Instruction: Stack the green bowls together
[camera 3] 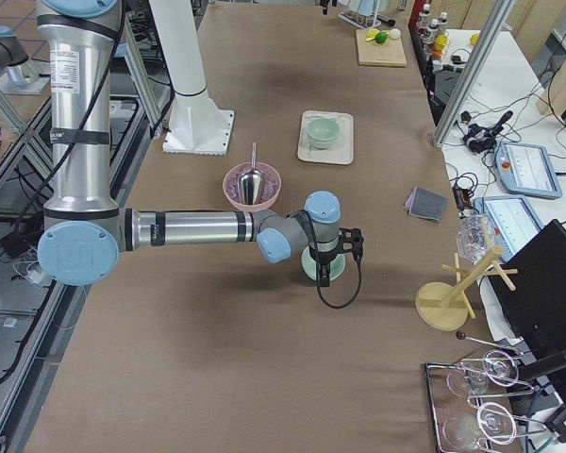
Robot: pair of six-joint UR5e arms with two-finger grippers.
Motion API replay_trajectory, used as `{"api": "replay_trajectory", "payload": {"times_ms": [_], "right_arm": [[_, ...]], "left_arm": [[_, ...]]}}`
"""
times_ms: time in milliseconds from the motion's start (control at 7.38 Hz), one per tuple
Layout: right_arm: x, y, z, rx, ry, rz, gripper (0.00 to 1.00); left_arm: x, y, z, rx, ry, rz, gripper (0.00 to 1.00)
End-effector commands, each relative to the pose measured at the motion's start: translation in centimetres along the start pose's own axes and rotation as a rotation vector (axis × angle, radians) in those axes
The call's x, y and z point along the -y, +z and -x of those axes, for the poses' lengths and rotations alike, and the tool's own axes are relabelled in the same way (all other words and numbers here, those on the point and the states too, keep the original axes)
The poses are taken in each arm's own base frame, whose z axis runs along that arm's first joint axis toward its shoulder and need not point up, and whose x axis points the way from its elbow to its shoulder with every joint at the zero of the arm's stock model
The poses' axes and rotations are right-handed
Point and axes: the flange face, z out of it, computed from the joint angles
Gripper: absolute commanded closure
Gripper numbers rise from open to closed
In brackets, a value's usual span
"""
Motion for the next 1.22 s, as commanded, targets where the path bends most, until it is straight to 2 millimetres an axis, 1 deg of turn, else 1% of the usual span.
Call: {"api": "replay_trajectory", "payload": {"times_ms": [0, 271, 542, 678, 814, 1085], "right_arm": [[-0.3, 1.2, 0.4, -0.004, -0.007, 0.022, 0.39], [-0.6, 2.0, -0.3, -0.014, 0.005, 0.038, 0.39], [-0.7, 2.3, -0.7, -0.019, 0.010, 0.043, 0.39], [-0.7, 2.3, -0.8, -0.021, 0.013, 0.045, 0.63], [-0.8, 2.7, -1.1, -0.024, 0.019, 0.052, 1.00], [-0.7, 2.4, -0.9, -0.023, 0.014, 0.044, 1.00]], "left_arm": [[-0.1, 0.0, 0.0, 0.001, -0.003, -0.001, 0.02], [-0.1, -0.1, 0.0, 0.001, -0.006, -0.003, 0.02], [-0.1, -0.1, 0.1, 0.003, -0.006, -0.003, 0.02], [-0.1, -0.1, 0.0, 0.003, -0.006, -0.004, 0.02], [0.0, -0.3, -0.1, 0.003, -0.005, -0.008, 0.02], [0.0, -0.5, 0.0, 0.004, -0.005, -0.012, 0.02]]}}
